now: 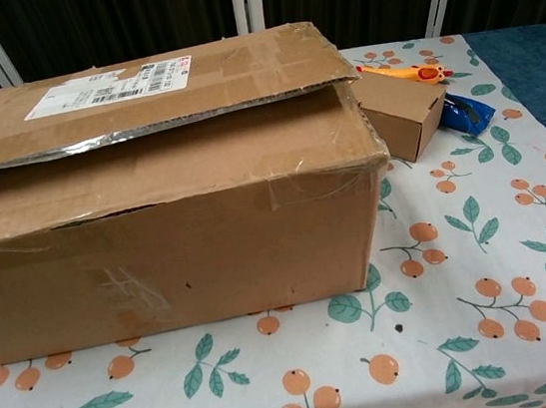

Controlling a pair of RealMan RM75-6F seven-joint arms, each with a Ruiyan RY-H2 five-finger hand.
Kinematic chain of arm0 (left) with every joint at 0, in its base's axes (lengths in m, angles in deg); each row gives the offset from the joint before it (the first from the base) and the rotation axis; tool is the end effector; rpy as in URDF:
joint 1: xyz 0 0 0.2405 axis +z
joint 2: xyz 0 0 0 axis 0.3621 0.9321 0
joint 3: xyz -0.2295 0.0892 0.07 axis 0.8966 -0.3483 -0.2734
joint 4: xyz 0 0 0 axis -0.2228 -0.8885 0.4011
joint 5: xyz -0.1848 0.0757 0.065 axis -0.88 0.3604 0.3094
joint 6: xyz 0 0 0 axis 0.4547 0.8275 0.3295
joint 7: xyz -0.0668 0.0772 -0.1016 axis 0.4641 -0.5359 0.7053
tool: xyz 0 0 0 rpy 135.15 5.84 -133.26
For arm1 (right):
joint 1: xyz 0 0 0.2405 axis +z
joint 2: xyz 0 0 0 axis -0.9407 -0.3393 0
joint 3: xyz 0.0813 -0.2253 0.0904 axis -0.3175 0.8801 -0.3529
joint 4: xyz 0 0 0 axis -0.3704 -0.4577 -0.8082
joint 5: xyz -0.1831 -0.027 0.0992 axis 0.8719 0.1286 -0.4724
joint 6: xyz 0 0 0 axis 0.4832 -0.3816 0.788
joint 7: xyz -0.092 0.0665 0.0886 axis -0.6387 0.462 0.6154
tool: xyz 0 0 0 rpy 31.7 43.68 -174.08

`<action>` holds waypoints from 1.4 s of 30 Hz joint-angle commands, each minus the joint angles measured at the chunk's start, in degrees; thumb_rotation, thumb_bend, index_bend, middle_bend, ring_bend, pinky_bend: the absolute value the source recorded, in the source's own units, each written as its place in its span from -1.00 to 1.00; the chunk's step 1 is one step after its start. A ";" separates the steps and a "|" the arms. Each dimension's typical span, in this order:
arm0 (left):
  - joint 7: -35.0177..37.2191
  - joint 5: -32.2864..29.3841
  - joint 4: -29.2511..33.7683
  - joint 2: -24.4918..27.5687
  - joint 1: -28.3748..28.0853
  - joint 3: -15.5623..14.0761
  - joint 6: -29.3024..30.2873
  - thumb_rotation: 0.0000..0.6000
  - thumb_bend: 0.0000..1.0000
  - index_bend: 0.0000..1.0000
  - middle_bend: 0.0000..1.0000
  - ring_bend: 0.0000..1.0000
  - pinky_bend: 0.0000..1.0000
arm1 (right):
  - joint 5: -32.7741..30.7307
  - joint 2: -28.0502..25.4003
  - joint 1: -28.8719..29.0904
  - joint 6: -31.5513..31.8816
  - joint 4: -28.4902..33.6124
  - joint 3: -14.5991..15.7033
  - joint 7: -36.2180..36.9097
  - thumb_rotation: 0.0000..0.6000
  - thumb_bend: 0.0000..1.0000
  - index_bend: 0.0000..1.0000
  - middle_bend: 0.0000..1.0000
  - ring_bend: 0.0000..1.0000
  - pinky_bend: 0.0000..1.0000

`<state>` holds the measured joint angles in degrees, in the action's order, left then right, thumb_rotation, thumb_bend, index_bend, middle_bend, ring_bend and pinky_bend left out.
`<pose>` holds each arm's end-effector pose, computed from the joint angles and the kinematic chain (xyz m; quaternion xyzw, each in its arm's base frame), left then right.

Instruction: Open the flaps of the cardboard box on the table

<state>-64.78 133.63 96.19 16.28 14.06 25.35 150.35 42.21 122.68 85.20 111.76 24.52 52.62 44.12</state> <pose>-0.3067 0.1854 0.1795 -0.6227 -0.3936 -0.3885 0.5535 -0.1909 -0.2222 0.1628 0.7147 -0.2853 0.4084 0.4910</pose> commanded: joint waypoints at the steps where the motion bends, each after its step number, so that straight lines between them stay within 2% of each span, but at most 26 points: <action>1: -0.01 -0.02 0.04 0.03 0.43 -0.19 0.47 0.65 -0.71 -0.92 -0.92 -0.96 -0.67 | -3.07 4.84 8.06 -9.26 4.78 -3.42 -6.97 1.00 -0.65 -1.00 -1.00 -1.00 -1.00; 5: 0.30 -0.29 0.02 0.29 1.29 -0.35 1.43 0.64 -0.71 -0.92 -0.92 -0.96 -0.67 | -9.39 10.73 14.33 -15.91 5.66 -5.24 -13.56 1.00 -0.67 -1.00 -1.00 -1.00 -1.00; 8: 0.52 -0.55 -0.08 0.65 1.73 -0.35 1.88 0.64 -0.71 -0.92 -0.92 -0.96 -0.67 | -13.81 14.89 17.75 -18.21 5.35 -5.95 -17.99 1.00 -0.68 -1.00 -1.00 -1.00 -1.00; 19: 1.98 -0.97 -0.99 1.37 2.31 0.03 2.57 0.65 -0.71 -0.92 -0.92 -0.96 -0.67 | -21.89 24.33 25.07 -18.03 2.60 -6.61 -26.40 1.00 -0.65 -1.00 -1.00 -1.00 -1.00; 24: 2.14 -0.85 -0.99 1.60 2.43 0.05 2.68 0.65 -0.71 -0.92 -0.92 -0.96 -0.67 | -23.94 26.35 27.69 -17.38 0.43 -7.45 -28.41 1.00 -0.65 -1.00 -1.00 -1.00 -1.00; 29: 2.22 -0.83 -0.79 1.84 2.63 0.18 3.04 0.65 -0.71 -0.92 -0.92 -0.96 -0.67 | -26.63 27.38 30.62 -16.76 -2.02 -9.55 -29.39 1.00 -0.62 -1.00 -1.00 -1.00 -1.00; 37: 2.30 -1.01 -0.64 2.23 2.86 0.39 3.29 0.65 -0.71 -0.92 -0.92 -0.96 -0.67 | -30.87 27.06 36.04 -15.71 -4.67 -15.45 -29.70 1.00 -0.61 -1.00 -1.00 -1.00 -1.00; 42: 2.08 -0.99 -0.50 2.64 2.79 0.52 3.20 0.64 -0.71 -0.92 -0.92 -0.96 -0.67 | -37.23 29.78 42.13 -16.34 -11.67 -19.03 -31.23 1.00 -0.60 -1.00 -1.00 -1.00 -1.00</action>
<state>-62.69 132.65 95.68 18.91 16.86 25.86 153.56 8.02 150.79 124.34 95.68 16.37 35.32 13.85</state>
